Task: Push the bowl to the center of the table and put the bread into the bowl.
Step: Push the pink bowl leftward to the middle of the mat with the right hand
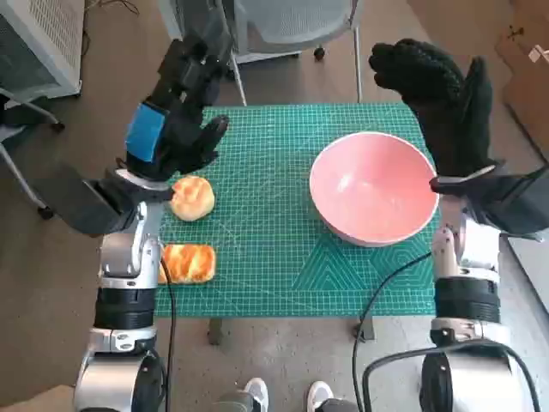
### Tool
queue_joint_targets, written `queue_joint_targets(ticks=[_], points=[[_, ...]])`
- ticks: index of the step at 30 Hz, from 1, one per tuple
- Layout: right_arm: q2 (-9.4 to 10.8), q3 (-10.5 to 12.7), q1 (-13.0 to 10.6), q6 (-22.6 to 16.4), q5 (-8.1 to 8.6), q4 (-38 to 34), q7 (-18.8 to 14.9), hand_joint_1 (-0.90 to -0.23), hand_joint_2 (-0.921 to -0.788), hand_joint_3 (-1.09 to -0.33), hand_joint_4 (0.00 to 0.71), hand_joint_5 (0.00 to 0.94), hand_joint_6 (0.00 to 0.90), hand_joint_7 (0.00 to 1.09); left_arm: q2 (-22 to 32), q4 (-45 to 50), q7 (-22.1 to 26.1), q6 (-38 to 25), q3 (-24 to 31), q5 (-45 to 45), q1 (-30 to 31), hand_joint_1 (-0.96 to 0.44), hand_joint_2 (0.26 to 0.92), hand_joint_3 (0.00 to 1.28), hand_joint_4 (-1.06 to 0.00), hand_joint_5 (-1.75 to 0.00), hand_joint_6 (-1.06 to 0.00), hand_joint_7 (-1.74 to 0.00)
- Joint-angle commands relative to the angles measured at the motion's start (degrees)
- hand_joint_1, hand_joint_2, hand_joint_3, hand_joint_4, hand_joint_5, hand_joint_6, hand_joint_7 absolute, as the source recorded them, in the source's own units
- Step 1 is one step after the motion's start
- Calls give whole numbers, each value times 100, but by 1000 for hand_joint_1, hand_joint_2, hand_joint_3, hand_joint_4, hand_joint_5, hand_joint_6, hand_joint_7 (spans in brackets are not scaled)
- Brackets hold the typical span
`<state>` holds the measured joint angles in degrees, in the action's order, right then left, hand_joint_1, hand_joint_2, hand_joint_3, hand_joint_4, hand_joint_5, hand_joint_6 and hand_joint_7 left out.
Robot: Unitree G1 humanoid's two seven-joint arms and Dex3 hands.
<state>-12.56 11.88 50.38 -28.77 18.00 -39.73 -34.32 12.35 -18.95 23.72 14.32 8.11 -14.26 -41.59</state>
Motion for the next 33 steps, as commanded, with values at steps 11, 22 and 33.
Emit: queue_joint_targets(ticks=[11, 22, 33], points=[[-42, -15, 69, -5, -30, -103, -35, -669, -921, -642, 279, 2, 417, 12, -81, -58, -26, 193, -23, -19, -241, -645, 921, 410, 1, 1, 1, -331], [-31, -27, 85, 102, -34, -70, 14, -676, -921, -645, 276, 2, 413, 9, -159, -139, 33, 222, -8, -107, -271, -641, 921, 401, 1, 1, 1, -331], [-254, 70, 142, -75, -99, -322, 0, -684, -921, -644, 278, 2, 402, 2, -148, -88, 50, 157, 2, -161, -251, -622, 921, 399, 1, 1, 1, -328]])
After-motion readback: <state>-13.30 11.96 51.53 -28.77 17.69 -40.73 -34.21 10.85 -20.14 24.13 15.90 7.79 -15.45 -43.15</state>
